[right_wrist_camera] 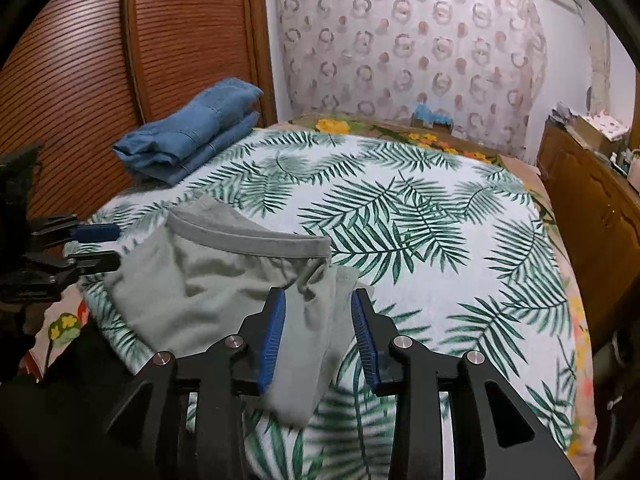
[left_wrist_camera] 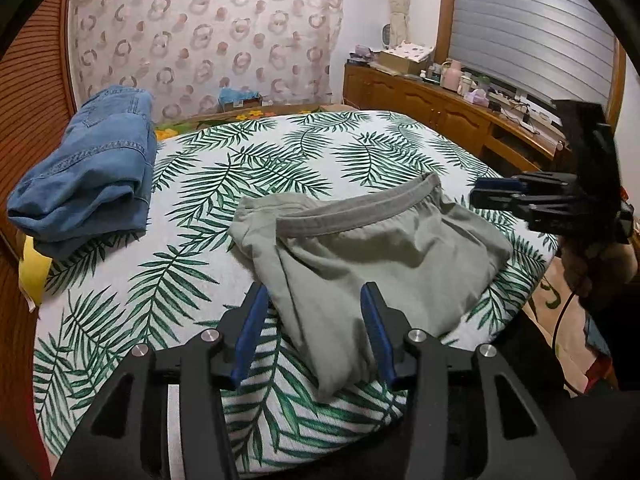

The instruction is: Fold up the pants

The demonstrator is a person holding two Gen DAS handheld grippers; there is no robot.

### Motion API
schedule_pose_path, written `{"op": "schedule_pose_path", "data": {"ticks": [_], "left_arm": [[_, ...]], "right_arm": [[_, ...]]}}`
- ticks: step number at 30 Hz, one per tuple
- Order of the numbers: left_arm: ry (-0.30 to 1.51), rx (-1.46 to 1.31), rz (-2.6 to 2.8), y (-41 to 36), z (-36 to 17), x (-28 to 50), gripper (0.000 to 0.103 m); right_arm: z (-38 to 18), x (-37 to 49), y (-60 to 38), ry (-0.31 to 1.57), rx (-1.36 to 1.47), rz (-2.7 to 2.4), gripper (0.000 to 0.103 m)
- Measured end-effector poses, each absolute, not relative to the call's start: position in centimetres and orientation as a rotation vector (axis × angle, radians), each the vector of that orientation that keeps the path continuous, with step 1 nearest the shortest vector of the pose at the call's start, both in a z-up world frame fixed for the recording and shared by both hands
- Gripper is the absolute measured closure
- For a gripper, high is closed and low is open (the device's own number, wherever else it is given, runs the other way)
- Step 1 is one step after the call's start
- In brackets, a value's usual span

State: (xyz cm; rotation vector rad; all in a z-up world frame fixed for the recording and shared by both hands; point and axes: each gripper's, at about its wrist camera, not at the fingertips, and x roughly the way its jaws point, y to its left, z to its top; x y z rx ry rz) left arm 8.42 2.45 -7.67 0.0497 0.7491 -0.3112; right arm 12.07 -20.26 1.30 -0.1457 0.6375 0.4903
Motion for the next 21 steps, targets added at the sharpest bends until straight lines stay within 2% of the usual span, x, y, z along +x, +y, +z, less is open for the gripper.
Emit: {"op": "schedule_pose_path", "data": {"ticks": [10,13,15,21], "left_arm": [[0.818,0.076,-0.294,1.7,-10.0,10.8,0.053],[0.824,0.037,-0.288,2.3,-10.5,10.9,0.042],[0.826,0.009,-0.296,2.9,-10.6,11.0,0.024],[0.825,0.024,-0.282,2.5,-10.7,10.9,0.022]], "right_arm": [[0.4,15.7,-18.1,0.691,-0.14,0.465,0.067],[-0.4,16.1,-17.8,0.722,-0.154,0.443,0.067],[-0.8,16.2,-17.6,0.717,-0.156,0.441,0.065],[-1.5,15.7,-17.1,0.681,-0.187,0.438,0.059]]}}
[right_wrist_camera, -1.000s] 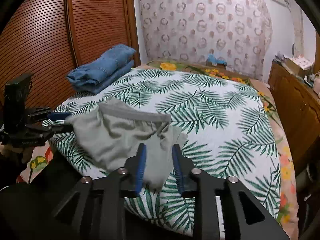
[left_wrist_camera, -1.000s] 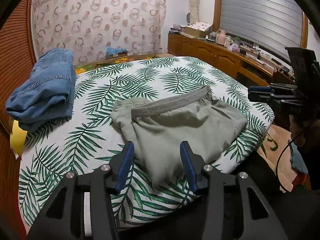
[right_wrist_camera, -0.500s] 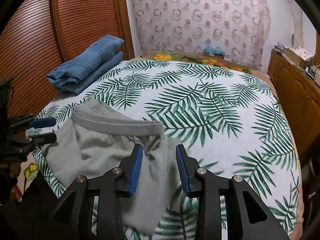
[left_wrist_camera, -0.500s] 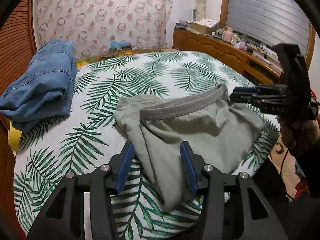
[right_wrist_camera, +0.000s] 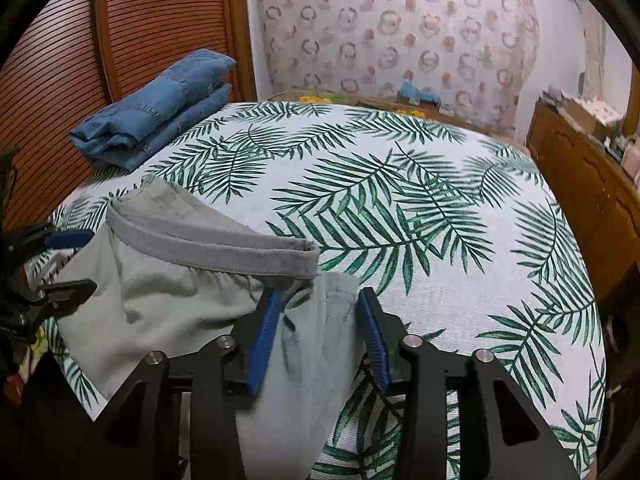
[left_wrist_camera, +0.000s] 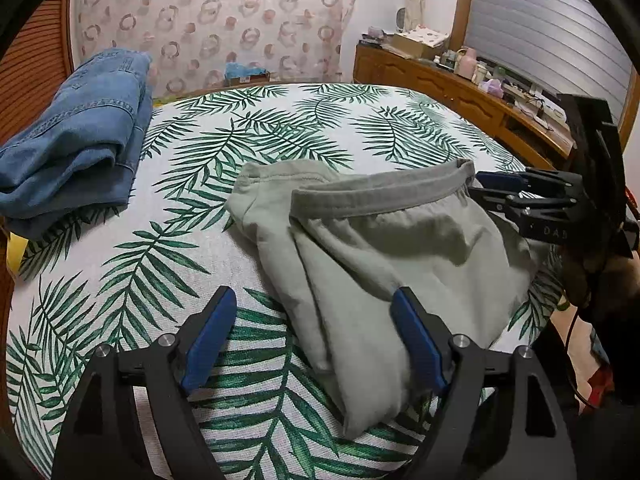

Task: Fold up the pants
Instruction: 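Grasp the grey waistband of the folded pants with the left gripper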

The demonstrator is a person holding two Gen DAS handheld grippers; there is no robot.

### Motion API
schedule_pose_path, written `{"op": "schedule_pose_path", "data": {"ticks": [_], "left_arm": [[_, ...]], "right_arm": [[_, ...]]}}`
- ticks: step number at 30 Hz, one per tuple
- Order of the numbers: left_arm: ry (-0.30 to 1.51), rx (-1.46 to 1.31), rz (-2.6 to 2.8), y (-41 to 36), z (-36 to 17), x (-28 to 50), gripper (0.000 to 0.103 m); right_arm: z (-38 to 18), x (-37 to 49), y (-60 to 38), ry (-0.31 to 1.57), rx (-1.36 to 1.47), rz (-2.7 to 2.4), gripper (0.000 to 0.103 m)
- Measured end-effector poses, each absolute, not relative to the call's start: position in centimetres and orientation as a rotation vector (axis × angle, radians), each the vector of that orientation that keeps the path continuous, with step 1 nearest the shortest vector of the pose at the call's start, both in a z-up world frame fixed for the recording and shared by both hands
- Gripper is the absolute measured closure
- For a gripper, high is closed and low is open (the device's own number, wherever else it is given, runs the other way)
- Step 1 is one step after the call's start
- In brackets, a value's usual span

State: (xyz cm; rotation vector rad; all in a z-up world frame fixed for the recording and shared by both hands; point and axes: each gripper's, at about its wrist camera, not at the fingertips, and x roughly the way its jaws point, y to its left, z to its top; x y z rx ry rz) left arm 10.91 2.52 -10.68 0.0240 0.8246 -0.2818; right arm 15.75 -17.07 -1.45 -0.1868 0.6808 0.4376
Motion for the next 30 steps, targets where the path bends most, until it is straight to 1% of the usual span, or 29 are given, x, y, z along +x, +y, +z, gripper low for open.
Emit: {"op": "schedule_pose_path", "data": {"ticks": [8,9,10,12,13,15,16,17,18,26,30], "left_arm": [[0.807,0.017,-0.286,2.7,-10.2,11.2,0.022],[0.796,0.014,-0.288,2.8,-9.9,11.2,0.025],[0.787,0.011,-0.294,2.8,-9.6,11.4,0.027],[0.779,0.013,-0.305,2.9,-9.2,11.8,0.037],[0.773,0.019,-0.306,2.8,-8.9,12.0,0.04],[0.77,0.023,-0.321,2.7,-8.7,12.6,0.051],[0.777,0.02,-0.331,2.6,-8.6,12.9,0.055],[0.783,0.021,-0.339,2.5,-8.6,13.3,0.062],[0.782,0.027,-0.34,2.4,-8.5,13.5,0.063],[0.828,0.087,-0.363,1.5,-9.1,15.7,0.063],[0.825,0.104,-0.372,1.2,-9.3,15.5,0.063]], "right_arm": [[-1.6,15.7,-17.2,0.672,-0.177,0.434,0.058],[-1.6,15.6,-17.2,0.672,-0.177,0.434,0.058],[-1.6,15.6,-17.2,0.672,-0.177,0.434,0.058],[-1.6,15.6,-17.2,0.671,-0.175,0.435,0.058],[-1.6,15.6,-17.2,0.671,-0.175,0.435,0.058],[-1.6,15.5,-17.2,0.669,-0.174,0.433,0.058],[-1.6,15.5,-17.2,0.669,-0.174,0.43,0.058],[-1.6,15.5,-17.2,0.668,-0.174,0.427,0.058],[-1.6,15.4,-17.2,0.665,-0.179,0.422,0.058],[-1.6,15.4,-17.2,0.658,-0.181,0.41,0.058],[-1.6,15.3,-17.3,0.657,-0.178,0.401,0.058]]}}
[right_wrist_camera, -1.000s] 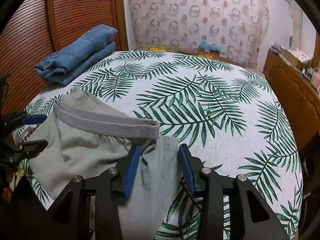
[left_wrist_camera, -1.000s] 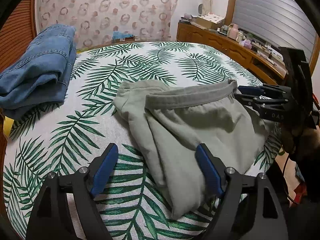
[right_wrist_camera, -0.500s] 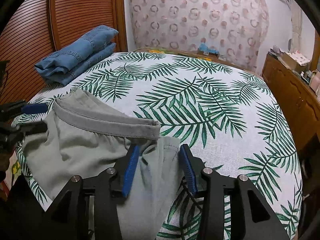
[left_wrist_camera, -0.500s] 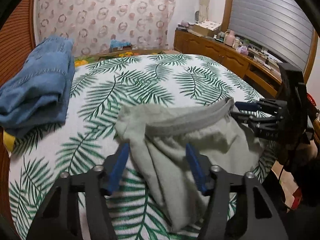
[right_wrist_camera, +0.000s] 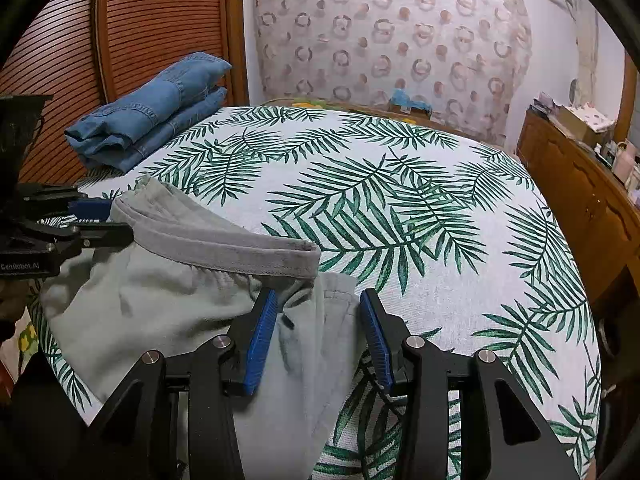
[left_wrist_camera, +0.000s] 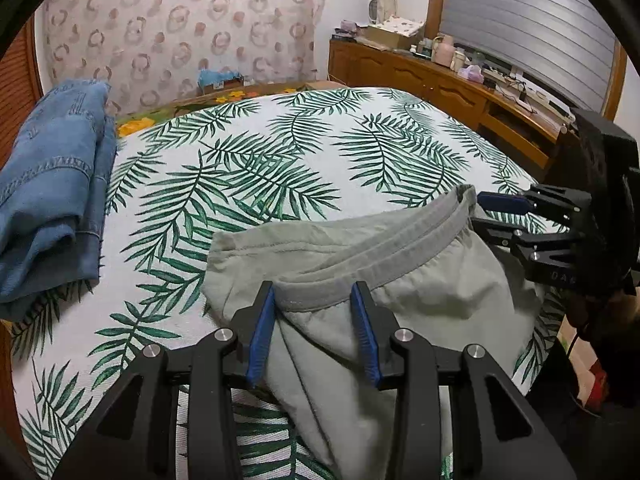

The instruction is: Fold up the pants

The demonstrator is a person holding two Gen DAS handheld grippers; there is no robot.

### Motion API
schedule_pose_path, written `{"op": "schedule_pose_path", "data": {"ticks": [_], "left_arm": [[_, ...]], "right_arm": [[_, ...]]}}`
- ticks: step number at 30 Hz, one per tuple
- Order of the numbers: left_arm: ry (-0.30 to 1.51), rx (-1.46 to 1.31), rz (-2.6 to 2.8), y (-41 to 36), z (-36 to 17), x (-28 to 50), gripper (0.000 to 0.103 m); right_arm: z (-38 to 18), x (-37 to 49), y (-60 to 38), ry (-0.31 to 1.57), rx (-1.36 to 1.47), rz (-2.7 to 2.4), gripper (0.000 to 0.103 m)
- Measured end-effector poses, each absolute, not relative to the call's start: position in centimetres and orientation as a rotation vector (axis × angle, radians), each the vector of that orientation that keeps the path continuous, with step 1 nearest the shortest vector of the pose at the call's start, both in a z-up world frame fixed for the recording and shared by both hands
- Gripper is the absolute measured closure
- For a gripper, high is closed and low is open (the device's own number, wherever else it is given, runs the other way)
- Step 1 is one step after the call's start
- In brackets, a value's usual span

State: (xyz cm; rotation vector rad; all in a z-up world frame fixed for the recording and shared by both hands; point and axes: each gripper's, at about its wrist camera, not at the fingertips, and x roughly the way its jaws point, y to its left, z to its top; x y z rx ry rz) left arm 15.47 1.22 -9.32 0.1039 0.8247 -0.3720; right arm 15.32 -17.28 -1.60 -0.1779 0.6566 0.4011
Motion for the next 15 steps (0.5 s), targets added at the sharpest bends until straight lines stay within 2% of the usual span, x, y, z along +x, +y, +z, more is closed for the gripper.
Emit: {"op": "schedule_pose_path", "data": {"ticks": [1,3,8,15], "left_arm": [[0.821,0.107,-0.372,1.1,-9.3,15.4,0.063],[0.81,0.115,-0.365,1.1,-9.1,15.3,0.073],[0.771,0.14,-0.346,0.8,-8.1,15.1,0.087],[0.679,0.149,-0.319,0.4,-5.7,15.1,0.089]], "right_arm": [[-1.6,15.3,-17.2,0.656,-0.179,0.397,0.058],[-1.6,15.3,-17.2,0.654,-0.18,0.393,0.058],[-1.6,15.2,-17.3,0.654,-0.174,0.391,0.058],[-1.6,15.0,-17.6,0.642,-0.173,0.369,0.058]]}}
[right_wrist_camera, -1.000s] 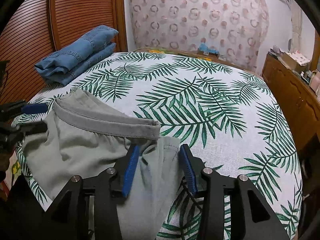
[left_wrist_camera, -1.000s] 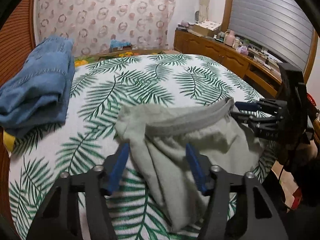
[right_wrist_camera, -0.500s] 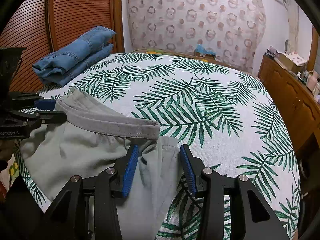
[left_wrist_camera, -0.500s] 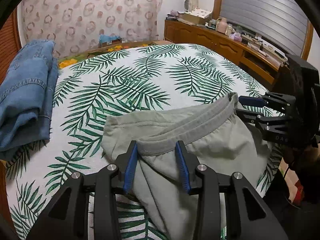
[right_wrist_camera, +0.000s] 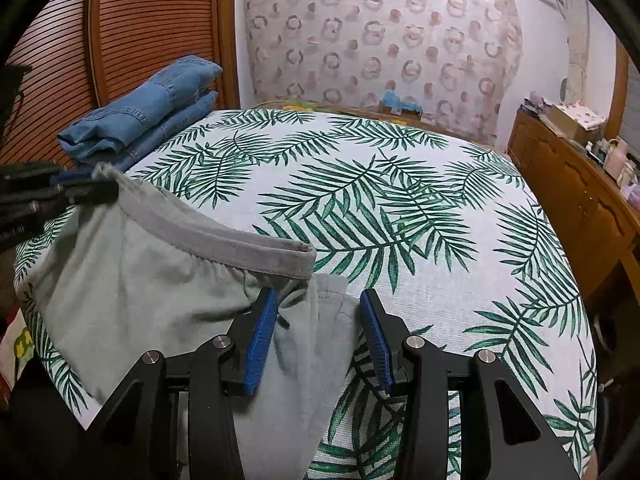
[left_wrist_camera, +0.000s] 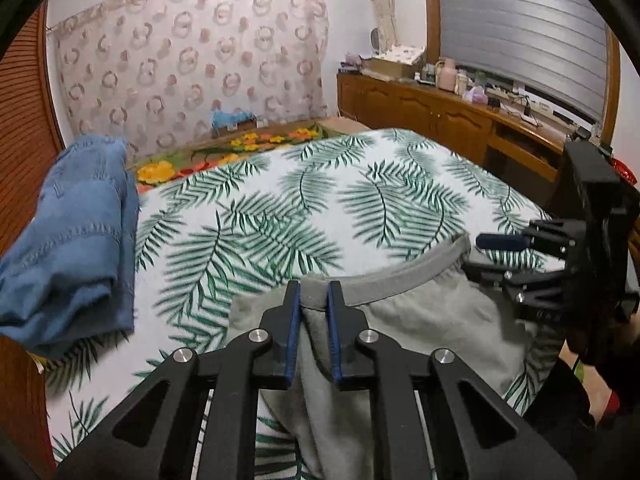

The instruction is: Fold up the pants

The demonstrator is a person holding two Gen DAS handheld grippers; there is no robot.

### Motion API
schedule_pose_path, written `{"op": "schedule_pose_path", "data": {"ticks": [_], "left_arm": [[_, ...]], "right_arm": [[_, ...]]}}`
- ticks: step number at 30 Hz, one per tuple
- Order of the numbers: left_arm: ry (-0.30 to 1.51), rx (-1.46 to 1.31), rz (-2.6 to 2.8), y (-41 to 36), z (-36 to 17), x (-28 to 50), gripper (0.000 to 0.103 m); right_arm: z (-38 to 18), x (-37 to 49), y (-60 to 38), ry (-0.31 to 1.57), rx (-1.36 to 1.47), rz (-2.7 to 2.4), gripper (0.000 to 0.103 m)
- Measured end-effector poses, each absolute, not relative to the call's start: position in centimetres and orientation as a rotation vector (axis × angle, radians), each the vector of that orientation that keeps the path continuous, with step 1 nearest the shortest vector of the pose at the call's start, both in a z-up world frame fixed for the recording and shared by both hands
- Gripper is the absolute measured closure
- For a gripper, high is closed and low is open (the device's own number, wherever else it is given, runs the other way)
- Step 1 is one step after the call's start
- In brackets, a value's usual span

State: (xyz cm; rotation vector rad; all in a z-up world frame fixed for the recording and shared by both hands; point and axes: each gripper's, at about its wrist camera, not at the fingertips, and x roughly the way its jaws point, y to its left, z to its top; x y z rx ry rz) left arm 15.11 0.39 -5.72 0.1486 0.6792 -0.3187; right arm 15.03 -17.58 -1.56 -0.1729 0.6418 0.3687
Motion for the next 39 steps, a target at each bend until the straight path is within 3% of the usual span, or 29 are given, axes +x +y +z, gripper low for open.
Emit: {"op": "schedule_pose_path", "data": {"ticks": [8,10,13,15,18,32,37,39], "left_arm": [[0.762,0.139,-0.298,0.6,-7.8,16.5,0.089],[0.781,0.129,-0.292,0.9,-8.3,16.5,0.084],[0.788,0.124,-0.273,1.3,-8.5,16.4,0.072],[0.79,0.102,-0.269,1.8,-8.4,16.3,0.053],[0.796,0.079,-0.25,2.6,-8.4,16.0,0.042],[0.786,-0.013,-0.275,5.5,-8.5,8.7,0.043],[0.786,-0.031,-0.328,5.0,-8.5,7.2,0.054],[0.799,-0.035,-0.353,4.4,-8.9,7.1,0.066]], "right_arm": [[-1.6,15.2,-18.0,0.645,-0.157,0.342,0.058],[-1.7,15.3,-17.9,0.65,-0.162,0.344,0.058],[-1.6,15.4,-18.0,0.652,-0.163,0.347,0.058],[-1.6,15.5,-18.1,0.654,-0.16,0.349,0.058],[-1.6,15.5,-18.1,0.653,-0.162,0.349,0.058],[-1.7,15.4,-18.1,0.649,-0.171,0.347,0.058],[-1.7,15.4,-18.1,0.649,-0.172,0.347,0.058],[-1.7,15.4,-18.1,0.649,-0.171,0.345,0.058]]}}
